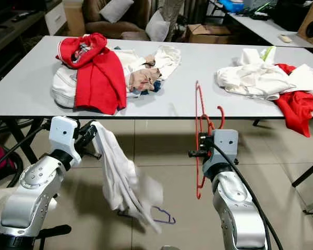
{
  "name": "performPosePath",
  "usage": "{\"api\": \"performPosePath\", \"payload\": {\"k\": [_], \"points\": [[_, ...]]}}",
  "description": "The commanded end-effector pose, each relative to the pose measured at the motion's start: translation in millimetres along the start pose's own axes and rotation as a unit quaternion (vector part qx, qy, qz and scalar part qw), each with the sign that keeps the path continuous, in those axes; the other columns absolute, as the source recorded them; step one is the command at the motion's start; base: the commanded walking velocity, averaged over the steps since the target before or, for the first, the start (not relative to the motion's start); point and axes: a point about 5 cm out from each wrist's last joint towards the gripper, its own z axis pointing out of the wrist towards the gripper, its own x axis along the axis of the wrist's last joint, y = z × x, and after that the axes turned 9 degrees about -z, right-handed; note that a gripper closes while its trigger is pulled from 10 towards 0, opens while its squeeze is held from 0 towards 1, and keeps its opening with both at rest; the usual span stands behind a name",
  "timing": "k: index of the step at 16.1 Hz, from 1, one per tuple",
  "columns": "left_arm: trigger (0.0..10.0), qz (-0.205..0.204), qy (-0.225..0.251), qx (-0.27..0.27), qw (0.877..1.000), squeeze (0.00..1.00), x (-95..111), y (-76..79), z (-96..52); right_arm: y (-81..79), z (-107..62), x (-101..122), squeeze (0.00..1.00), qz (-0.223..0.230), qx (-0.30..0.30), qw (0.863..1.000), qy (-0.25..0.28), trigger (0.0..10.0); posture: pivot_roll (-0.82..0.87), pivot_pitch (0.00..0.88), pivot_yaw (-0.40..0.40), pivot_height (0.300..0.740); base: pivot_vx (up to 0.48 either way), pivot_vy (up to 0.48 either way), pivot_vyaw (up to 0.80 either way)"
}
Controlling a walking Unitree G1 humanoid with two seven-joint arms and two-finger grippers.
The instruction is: Hang hanger
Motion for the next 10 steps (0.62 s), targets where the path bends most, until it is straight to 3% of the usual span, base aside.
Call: {"api": "performPosePath", "payload": {"k": [1, 7, 10], "points": [[10.0, 0.002, 0.02, -0.017, 1.0, 0.0, 7.6, 4.5, 0.5, -2.5, 2.7, 9.8, 0.0, -0.013, 0.011, 0.999, 0.027, 10.0, -0.08, 0.0, -0.039, 0.74, 0.24, 0.0, 0.0], [10.0, -0.001, 0.018, -0.042, 0.999, 0.0, 4.4, 12.2, 0.6, -5.0, 0.9, 16.3, 0.0, -0.012, 0.011, 0.999, 0.052, 10.0, -0.09, 0.0, -0.041, 0.74, 0.265, 0.0, 0.0], [10.0, -0.002, 0.02, -0.027, 0.999, 0.0, 3.0, 9.1, -0.3, -4.0, 1.2, 17.2, 0.0, -0.012, 0.008, 0.998, 0.06, 10.0, -0.08, 0.0, -0.046, 0.74, 0.0, 0.0, 0.0]]}}
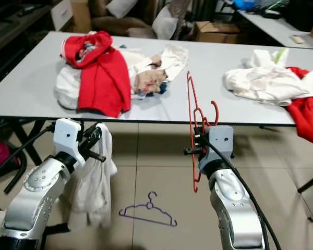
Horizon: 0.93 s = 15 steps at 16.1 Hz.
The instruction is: Hang hanger
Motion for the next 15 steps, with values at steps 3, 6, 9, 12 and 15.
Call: {"api": "performPosePath", "payload": {"k": [3, 6, 9, 12, 15], "points": [[10.0, 0.012, 0.016, 0.018, 1.0, 0.0, 6, -2.8, 2.2, 1.2, 3.5, 9, 0.0, -0.01, -0.001, 1.0, 0.023, 10.0, -0.09, 0.0, -0.051, 0.74, 0.0, -0.131, 0.0], [10.0, 0.02, 0.014, 0.024, 0.999, 0.0, 7, -6.2, 4.7, -3.4, 11.5, 13, 0.0, -0.004, 0.005, 0.999, 0.031, 10.0, -0.08, 0.0, -0.048, 0.74, 0.0, -0.48, 0.0], [10.0, 0.026, 0.016, 0.028, 0.999, 0.0, 11, -8.2, 7.2, -3.7, 13.1, 14, 0.0, -0.002, 0.003, 0.999, 0.034, 10.0, -0.08, 0.0, -0.049, 0.74, 0.0, -0.48, 0.0], [10.0, 0.027, 0.017, 0.033, 0.999, 0.0, 10, -7.0, 5.5, 0.4, 9.2, 11, 0.0, -0.008, 0.001, 1.0, 0.024, 10.0, -0.08, 0.0, -0.064, 0.74, 0.0, -0.48, 0.0], [10.0, 0.027, 0.018, 0.034, 0.999, 0.0, 10, -6.6, 6.5, 4.5, 8.6, 10, 0.0, -0.01, -0.002, 1.0, 0.023, 10.0, -0.08, 0.0, -0.064, 0.74, 0.0, -0.48, 0.0]]}}
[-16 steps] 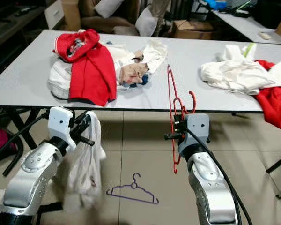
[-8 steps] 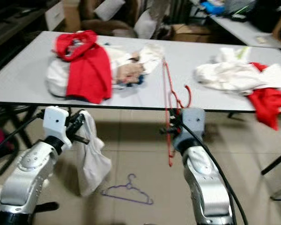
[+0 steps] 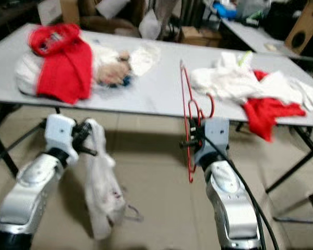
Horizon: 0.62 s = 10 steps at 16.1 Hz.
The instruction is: Hang hanger
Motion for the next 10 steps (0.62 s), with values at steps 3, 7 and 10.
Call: {"api": "performPosePath", "payload": {"k": [3, 7, 10], "points": [[10.0, 0.006, 0.015, -0.025, 1.0, 0.0, 6.5, 13.8, 6.2, 9.7, -4.4, -6.6, 0.0, -0.006, -0.016, 1.0, -0.015, 10.0, -0.08, 0.0, -0.06, 0.74, 0.0, -0.48, 0.0], [10.0, 0.009, 0.016, -0.026, 1.0, 0.0, 7.5, 12.0, 7.3, 10.4, -8.6, -10.1, 0.0, -0.006, -0.015, 1.0, -0.024, 10.0, -0.08, 0.0, -0.06, 0.74, 0.0, -0.48, 0.0], [10.0, 0.007, 0.015, -0.029, 0.999, 0.0, 7.1, 14.7, 7.4, 11.8, -10.3, -10.3, 0.0, -0.007, -0.018, 0.999, -0.025, 10.0, -0.09, 0.0, -0.059, 0.74, 0.0, -0.48, 0.0]]}}
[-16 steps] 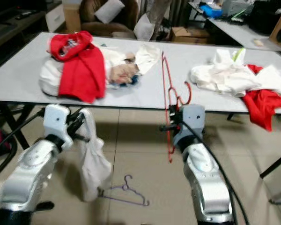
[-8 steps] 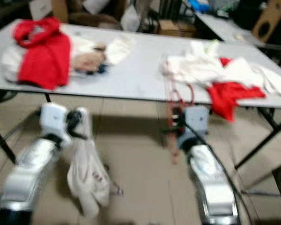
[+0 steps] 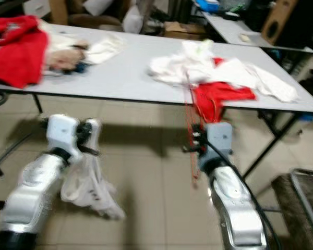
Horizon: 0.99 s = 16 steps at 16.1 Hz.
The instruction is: Hang hanger
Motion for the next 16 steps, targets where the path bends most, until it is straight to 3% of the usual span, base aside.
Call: {"api": "performPosePath", "payload": {"k": [1, 3, 7, 13, 16], "points": [[10.0, 0.01, 0.02, -0.001, 1.0, 0.0, 10.4, -2.3, 1.2, 0.2, 0.1, 4.2, 0.0, 0.001, -0.003, 1.0, 0.007, 10.0, -0.09, 0.0, -0.061, 0.74, 0.0, -0.48, 0.0], [10.0, -0.016, 0.023, -0.002, 1.0, 0.0, 9.7, -0.4, 0.9, 0.6, -0.6, 4.1, 0.0, 0.0, -0.004, 1.0, 0.005, 10.0, -0.09, 0.0, -0.061, 0.74, 0.0, 0.0, 0.0], [10.0, -0.003, 0.029, -0.026, 0.999, 0.0, 11.9, 3.9, 1.8, 1.7, 0.2, 3.6, 0.0, 0.01, -0.009, 1.0, 0.0, 10.0, -0.09, 0.0, -0.061, 0.74, 0.0, 0.0, 0.0], [10.0, 0.003, 0.029, -0.025, 0.999, 0.0, 11.5, 1.3, 1.8, 0.2, 0.3, 4.2, 0.0, 0.005, -0.005, 1.0, -0.001, 10.0, -0.09, 0.0, -0.061, 0.74, 0.252, 0.0, -0.78], [10.0, 0.002, 0.032, -0.023, 0.999, 0.0, 11.8, -0.2, 2.9, -1.3, 1.5, 6.9, 0.0, 0.0, -0.001, 1.0, 0.004, 10.0, -0.1, 0.0, -0.064, 0.74, 0.333, 0.0, -0.14]]}}
